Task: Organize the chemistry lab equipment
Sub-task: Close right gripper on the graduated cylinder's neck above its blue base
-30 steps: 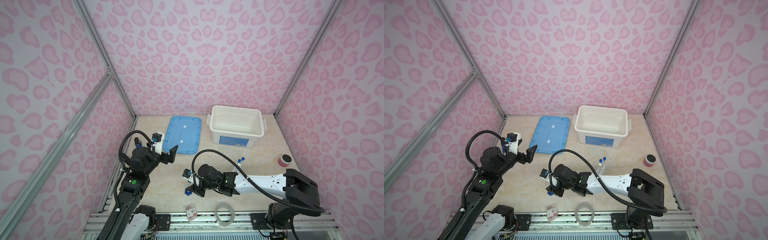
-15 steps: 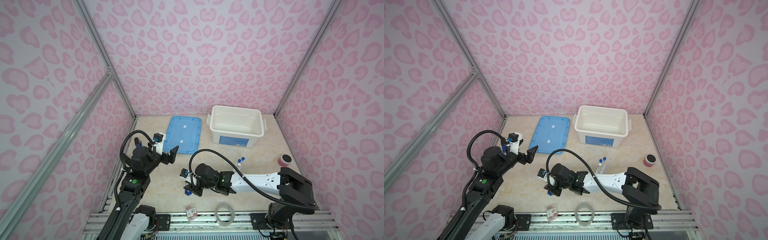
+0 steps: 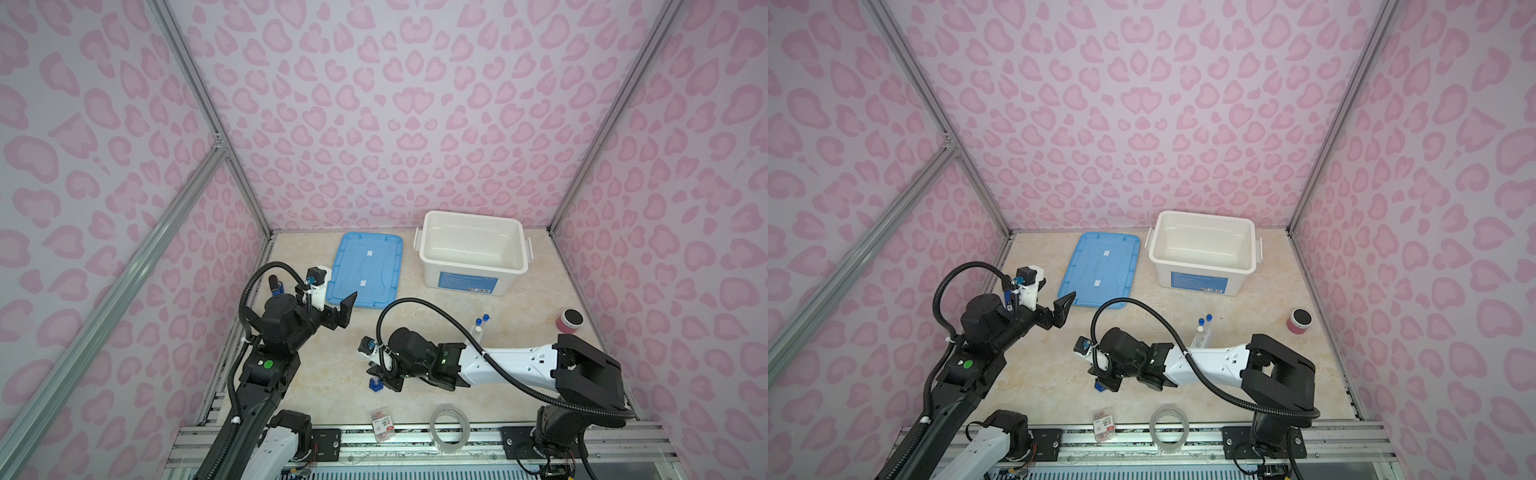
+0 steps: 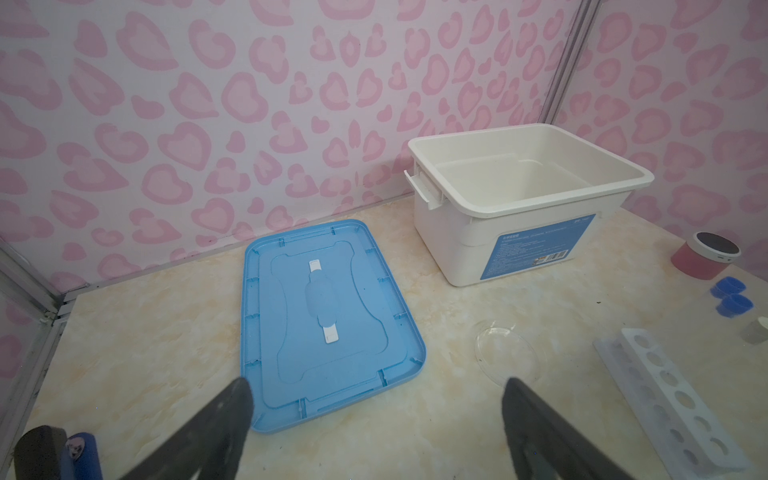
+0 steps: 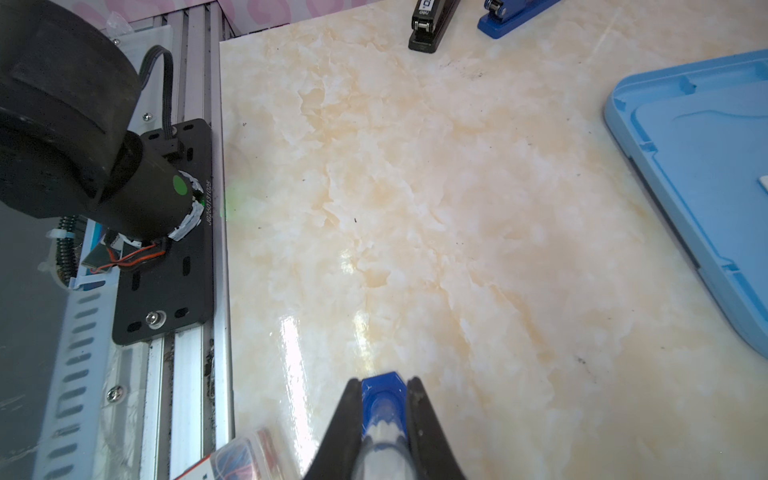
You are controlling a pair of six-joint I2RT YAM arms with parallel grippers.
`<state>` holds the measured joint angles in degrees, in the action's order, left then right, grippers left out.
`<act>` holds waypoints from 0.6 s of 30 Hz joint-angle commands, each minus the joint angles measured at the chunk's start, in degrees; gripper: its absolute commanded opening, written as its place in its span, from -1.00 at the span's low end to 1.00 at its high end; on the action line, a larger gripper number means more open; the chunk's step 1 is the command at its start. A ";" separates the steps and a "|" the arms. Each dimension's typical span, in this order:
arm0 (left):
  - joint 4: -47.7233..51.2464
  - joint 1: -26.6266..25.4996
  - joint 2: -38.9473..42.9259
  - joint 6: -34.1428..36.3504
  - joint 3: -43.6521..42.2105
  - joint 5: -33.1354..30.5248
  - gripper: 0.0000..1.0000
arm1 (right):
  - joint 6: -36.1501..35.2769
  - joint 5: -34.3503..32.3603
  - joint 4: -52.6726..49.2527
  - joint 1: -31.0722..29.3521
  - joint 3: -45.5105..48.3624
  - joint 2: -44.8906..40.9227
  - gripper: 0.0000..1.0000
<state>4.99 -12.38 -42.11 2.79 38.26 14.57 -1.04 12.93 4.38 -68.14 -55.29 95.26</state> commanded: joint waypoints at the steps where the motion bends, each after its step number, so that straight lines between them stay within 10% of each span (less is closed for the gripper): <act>1: -0.95 0.06 0.18 0.42 -0.16 0.29 0.90 | -0.19 -1.22 -0.37 -0.15 -0.41 0.19 -0.68; 18: -0.72 0.07 -0.24 0.88 0.35 1.22 0.90 | -0.19 -0.18 -15.26 8.57 -10.59 -8.43 -0.72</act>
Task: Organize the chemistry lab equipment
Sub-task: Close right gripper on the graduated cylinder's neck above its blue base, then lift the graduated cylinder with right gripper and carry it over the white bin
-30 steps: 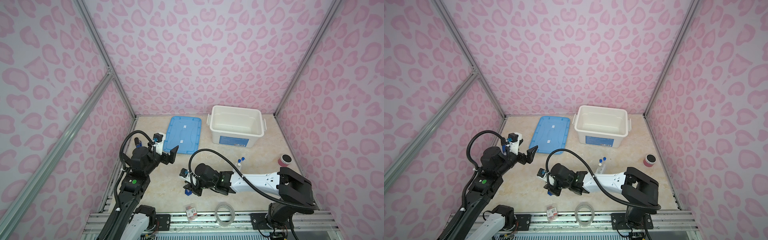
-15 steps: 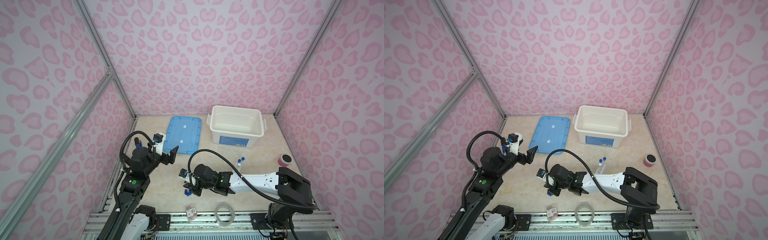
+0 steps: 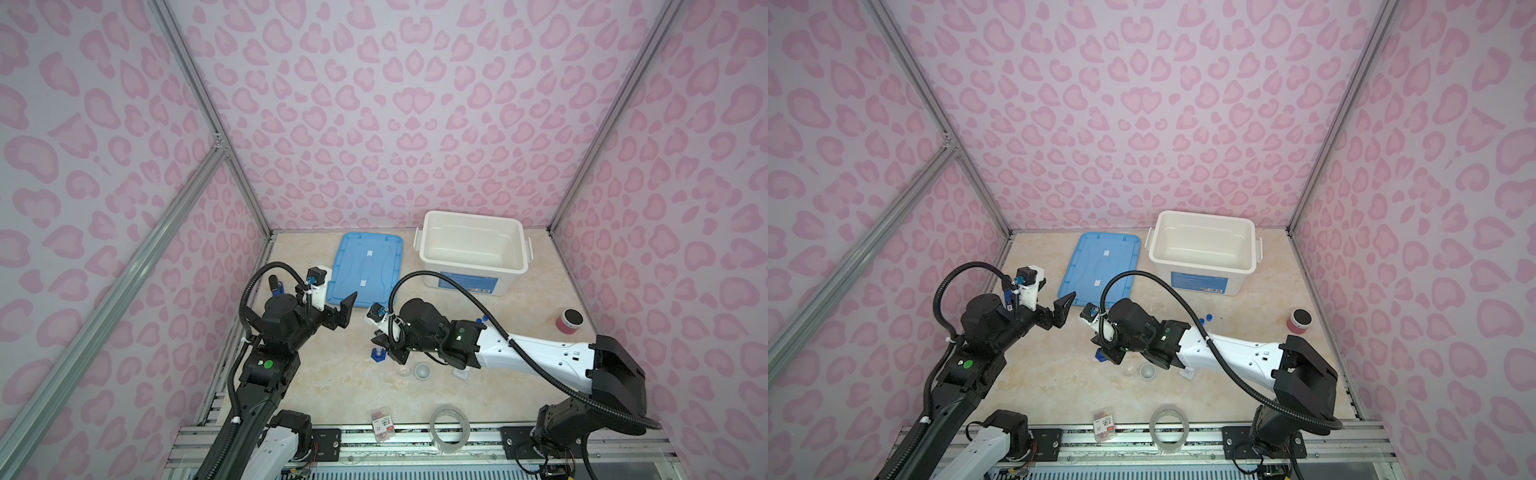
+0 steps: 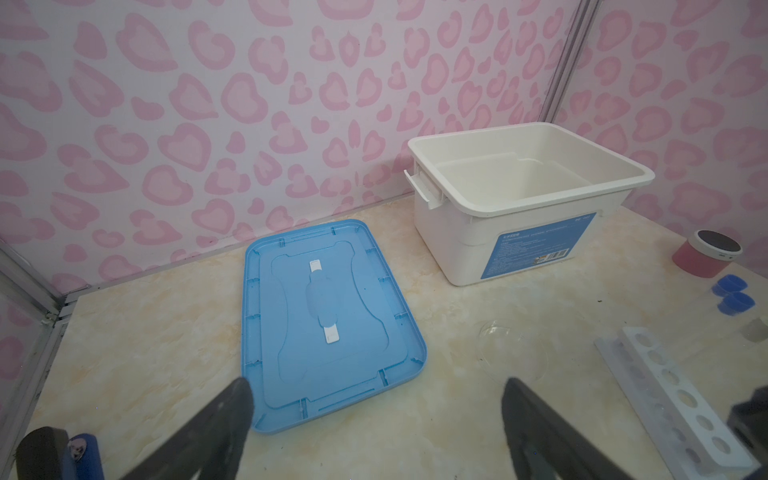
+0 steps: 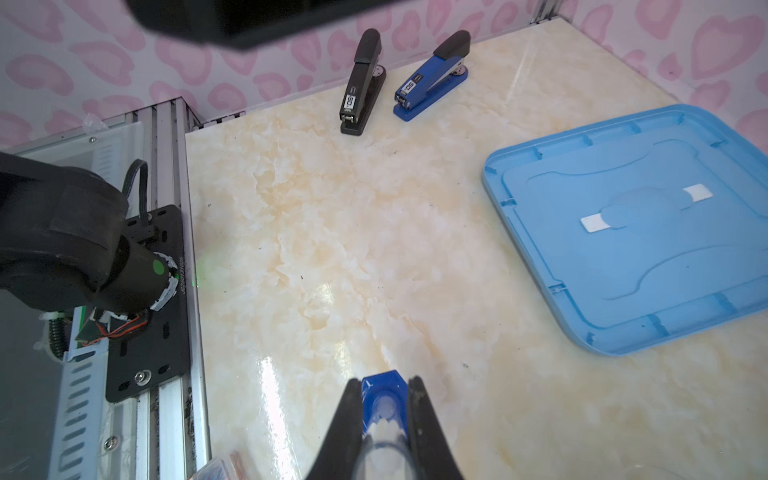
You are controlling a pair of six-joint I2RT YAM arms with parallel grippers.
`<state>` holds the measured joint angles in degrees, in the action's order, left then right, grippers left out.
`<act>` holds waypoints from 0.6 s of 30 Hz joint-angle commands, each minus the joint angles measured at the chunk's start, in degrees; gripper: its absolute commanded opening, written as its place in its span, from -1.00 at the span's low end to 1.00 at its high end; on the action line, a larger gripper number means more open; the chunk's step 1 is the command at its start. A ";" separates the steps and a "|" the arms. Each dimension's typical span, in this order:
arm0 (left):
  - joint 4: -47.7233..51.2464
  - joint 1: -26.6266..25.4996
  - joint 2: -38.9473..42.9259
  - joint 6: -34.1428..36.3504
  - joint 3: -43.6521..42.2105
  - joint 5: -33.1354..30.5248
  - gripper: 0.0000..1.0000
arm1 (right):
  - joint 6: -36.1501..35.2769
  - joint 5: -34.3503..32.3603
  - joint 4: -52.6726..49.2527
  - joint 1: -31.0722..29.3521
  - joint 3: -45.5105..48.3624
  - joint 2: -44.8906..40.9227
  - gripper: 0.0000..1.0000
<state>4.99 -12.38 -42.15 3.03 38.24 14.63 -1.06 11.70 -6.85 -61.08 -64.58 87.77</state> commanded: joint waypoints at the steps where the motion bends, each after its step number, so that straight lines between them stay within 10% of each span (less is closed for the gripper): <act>1: -0.33 0.03 -0.38 0.74 0.67 1.36 0.89 | -0.25 1.28 -5.34 2.59 -2.24 -1.78 -0.71; 18: -0.03 0.03 -4.67 -2.79 7.22 2.23 0.79 | -3.33 -1.77 -23.38 24.97 -28.68 0.72 -0.73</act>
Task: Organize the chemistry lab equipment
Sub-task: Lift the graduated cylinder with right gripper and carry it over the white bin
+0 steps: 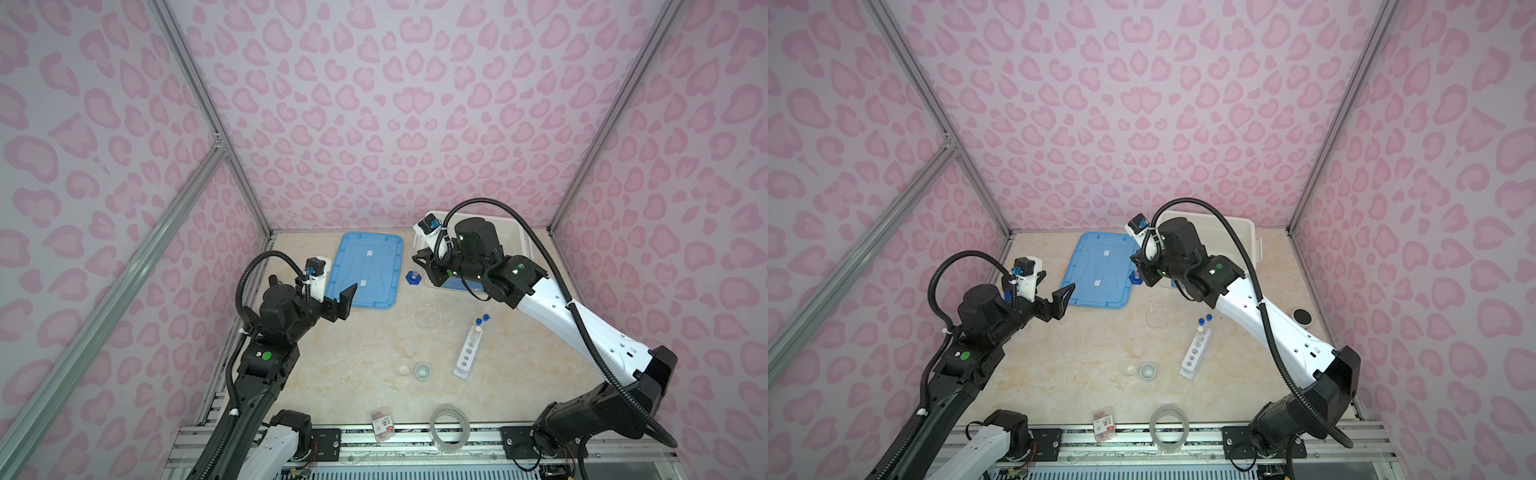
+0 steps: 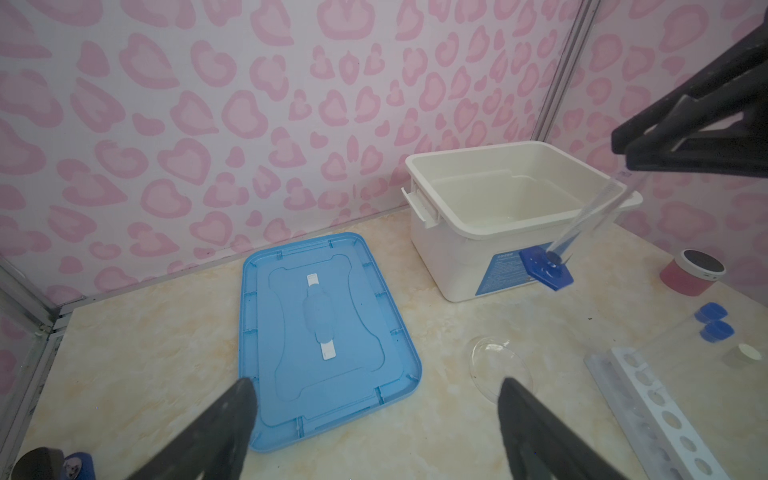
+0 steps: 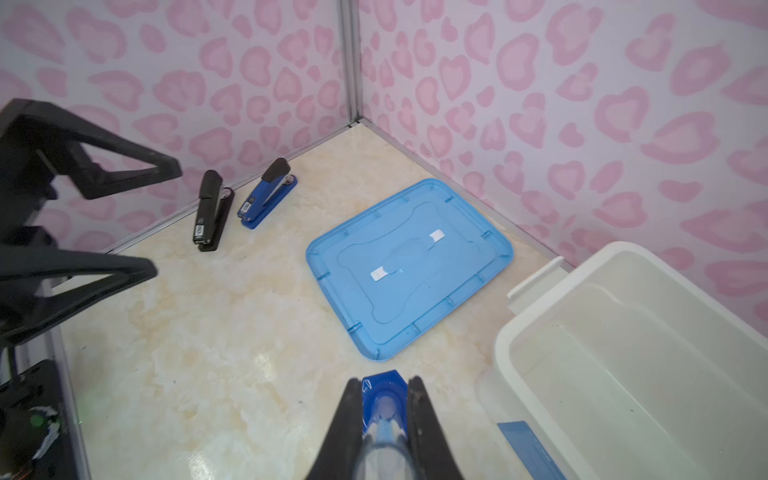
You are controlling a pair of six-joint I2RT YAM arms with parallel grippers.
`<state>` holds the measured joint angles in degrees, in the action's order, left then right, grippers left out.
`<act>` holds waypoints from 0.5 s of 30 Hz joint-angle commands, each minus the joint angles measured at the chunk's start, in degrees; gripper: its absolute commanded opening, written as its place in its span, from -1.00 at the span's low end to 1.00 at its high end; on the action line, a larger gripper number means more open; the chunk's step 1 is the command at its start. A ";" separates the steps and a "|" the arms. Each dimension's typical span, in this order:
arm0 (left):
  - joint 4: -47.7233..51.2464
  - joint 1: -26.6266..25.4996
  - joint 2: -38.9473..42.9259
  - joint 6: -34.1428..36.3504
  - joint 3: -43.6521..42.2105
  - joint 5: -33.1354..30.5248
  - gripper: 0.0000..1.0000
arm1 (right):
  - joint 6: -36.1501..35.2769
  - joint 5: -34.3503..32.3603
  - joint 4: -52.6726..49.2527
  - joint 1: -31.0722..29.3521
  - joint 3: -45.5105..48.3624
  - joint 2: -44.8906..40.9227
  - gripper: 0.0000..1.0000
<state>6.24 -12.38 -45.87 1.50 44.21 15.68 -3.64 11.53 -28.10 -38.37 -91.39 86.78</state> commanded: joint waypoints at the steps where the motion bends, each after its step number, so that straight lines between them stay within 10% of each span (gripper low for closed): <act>1: -1.18 0.04 -1.63 -1.41 1.71 0.94 0.77 | -0.91 -2.06 -2.21 3.41 -2.91 2.60 -0.73; 15: -0.55 0.03 -4.05 -1.45 2.90 2.42 0.75 | -3.16 -4.48 -0.99 15.19 -16.72 19.59 -0.73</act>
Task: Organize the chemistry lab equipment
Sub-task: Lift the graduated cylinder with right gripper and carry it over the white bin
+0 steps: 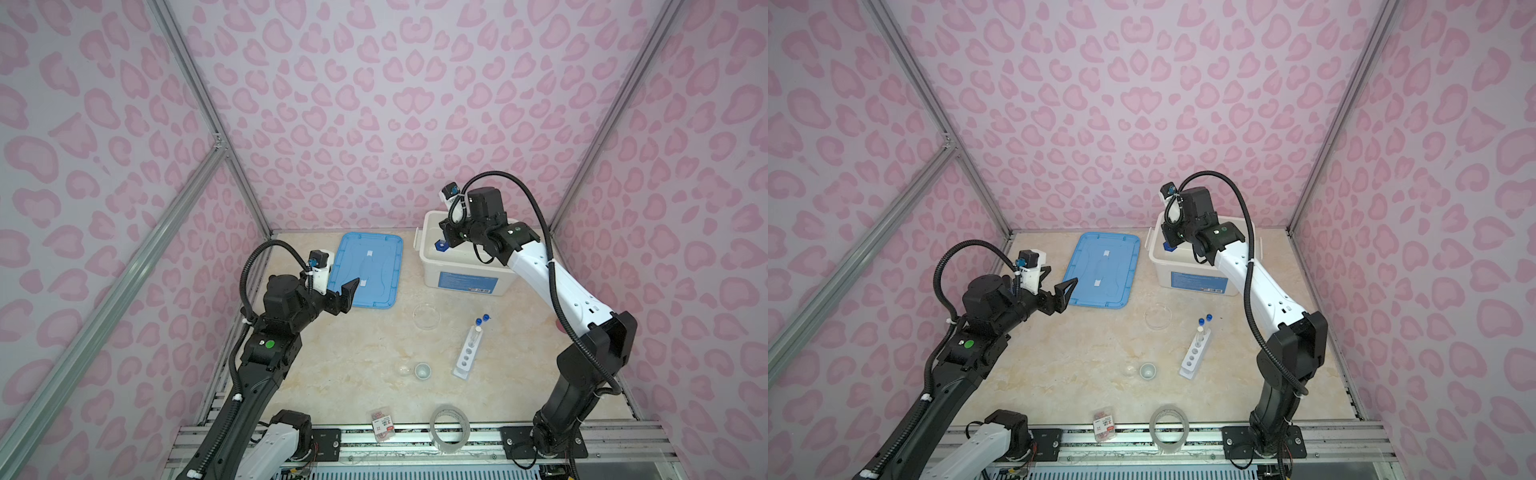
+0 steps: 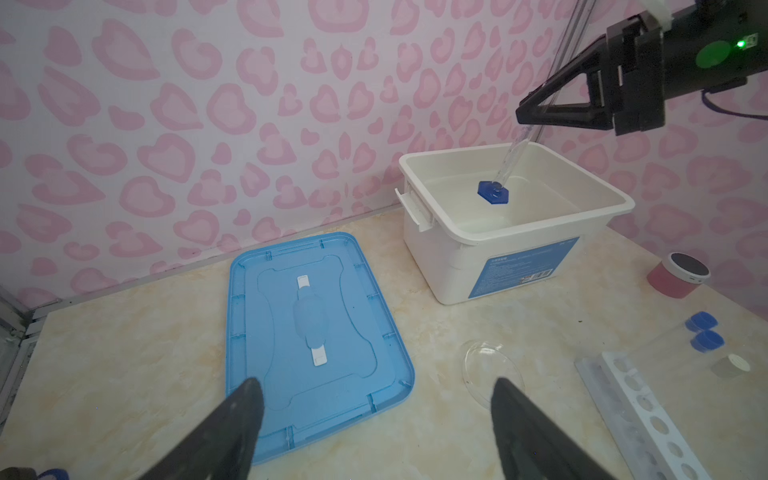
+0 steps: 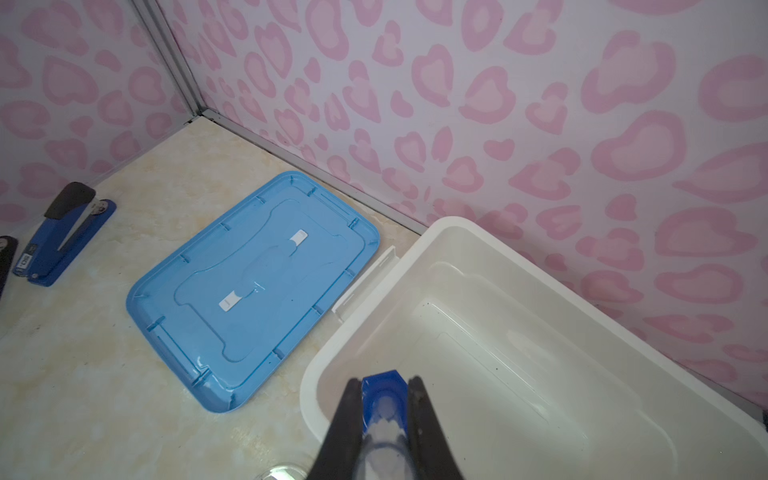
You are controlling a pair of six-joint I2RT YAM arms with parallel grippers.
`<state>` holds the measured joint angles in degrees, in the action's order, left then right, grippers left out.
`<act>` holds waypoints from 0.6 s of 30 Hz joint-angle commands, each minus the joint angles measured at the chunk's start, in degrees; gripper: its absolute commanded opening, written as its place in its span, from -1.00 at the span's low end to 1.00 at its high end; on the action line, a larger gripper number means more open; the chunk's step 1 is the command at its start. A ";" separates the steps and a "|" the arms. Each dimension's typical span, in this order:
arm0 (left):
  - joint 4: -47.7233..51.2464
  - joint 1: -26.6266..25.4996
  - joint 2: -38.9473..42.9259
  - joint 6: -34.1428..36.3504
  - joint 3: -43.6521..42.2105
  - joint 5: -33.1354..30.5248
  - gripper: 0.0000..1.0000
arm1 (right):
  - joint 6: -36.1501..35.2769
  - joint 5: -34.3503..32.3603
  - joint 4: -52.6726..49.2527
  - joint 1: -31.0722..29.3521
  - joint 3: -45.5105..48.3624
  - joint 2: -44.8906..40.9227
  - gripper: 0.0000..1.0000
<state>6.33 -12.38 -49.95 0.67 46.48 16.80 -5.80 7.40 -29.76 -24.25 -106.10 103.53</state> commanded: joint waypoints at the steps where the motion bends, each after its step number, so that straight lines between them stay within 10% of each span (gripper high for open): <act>1: -0.34 0.04 0.23 -0.67 0.55 1.23 0.75 | -1.18 -0.45 0.82 1.54 -2.83 4.16 -0.73; 18: 4.31 0.03 2.20 -0.40 0.52 0.52 0.72 | -2.59 2.93 5.50 4.46 -14.46 22.40 -0.73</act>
<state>9.61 -12.38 -47.77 0.03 46.11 17.54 -7.84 9.32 -26.41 -19.86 -119.20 124.05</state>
